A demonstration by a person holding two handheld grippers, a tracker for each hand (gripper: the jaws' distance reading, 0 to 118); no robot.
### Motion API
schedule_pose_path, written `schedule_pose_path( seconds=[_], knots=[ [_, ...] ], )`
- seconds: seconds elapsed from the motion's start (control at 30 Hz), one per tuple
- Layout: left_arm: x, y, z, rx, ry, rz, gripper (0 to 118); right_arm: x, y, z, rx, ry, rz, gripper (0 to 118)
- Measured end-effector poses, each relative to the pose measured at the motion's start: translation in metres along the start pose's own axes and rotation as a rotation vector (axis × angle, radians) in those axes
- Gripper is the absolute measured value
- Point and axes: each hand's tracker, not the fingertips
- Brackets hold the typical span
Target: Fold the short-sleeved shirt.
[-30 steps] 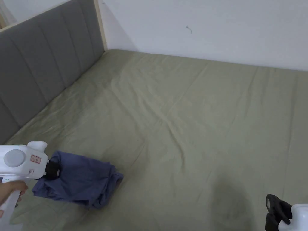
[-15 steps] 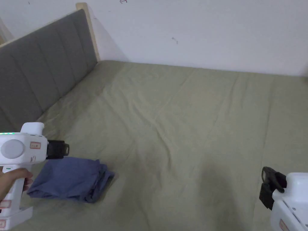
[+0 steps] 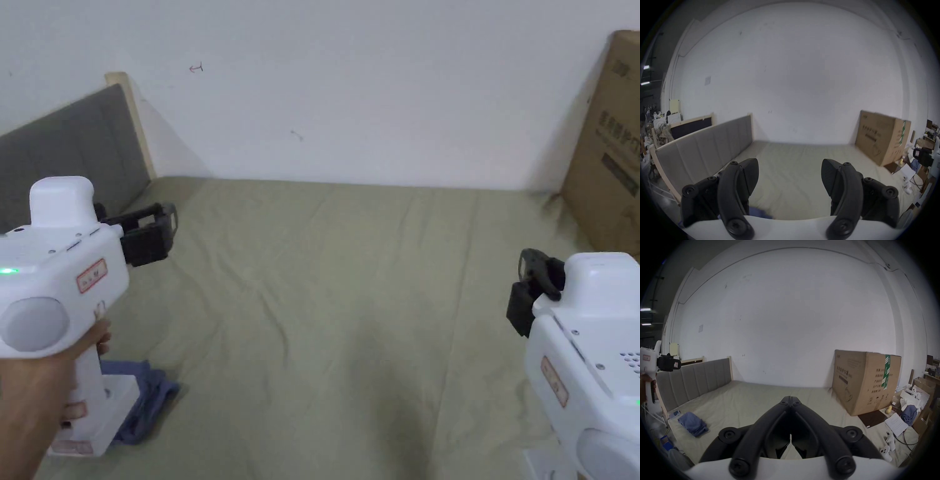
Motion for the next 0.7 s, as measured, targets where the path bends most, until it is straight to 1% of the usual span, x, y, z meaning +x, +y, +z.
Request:
schedule_pose_path(
  seconds=[0.2, 0.27, 0.33, 0.37, 0.4, 0.43, 0.47, 0.57, 0.7],
  knots=[
    [0.074, -0.025, 0.016, 0.149, -0.039, -0.068, 82, 0.018, 0.015, 0.025, 0.075, -0.062, 0.027, 0],
    [0.090, -0.039, 0.016, 0.171, -0.040, -0.065, 82, 0.023, 0.018, 0.031, 0.078, -0.075, 0.030, 0],
    [0.104, -0.051, 0.021, 0.182, -0.041, -0.055, 79, 0.028, 0.017, 0.036, 0.088, -0.090, 0.030, 0],
    [0.108, -0.057, 0.022, 0.193, -0.043, -0.050, 71, 0.030, 0.017, 0.038, 0.091, -0.098, 0.031, 0],
    [0.116, -0.061, 0.023, 0.202, -0.046, -0.047, 57, 0.032, 0.016, 0.039, 0.091, -0.102, 0.032, 0],
    [0.120, -0.065, 0.024, 0.206, -0.043, -0.045, 32, 0.034, 0.015, 0.041, 0.090, -0.105, 0.029, 0],
    [0.122, -0.067, 0.024, 0.204, -0.044, -0.052, 0, 0.035, 0.014, 0.042, 0.090, -0.108, 0.029, 0],
    [0.126, -0.072, 0.023, 0.162, -0.115, -0.004, 0, 0.038, 0.012, 0.045, 0.089, -0.122, 0.031, 0],
    [0.131, -0.073, 0.025, 0.169, -0.092, -0.033, 0, 0.040, 0.010, 0.046, 0.089, -0.130, 0.020, 0]
  ],
)
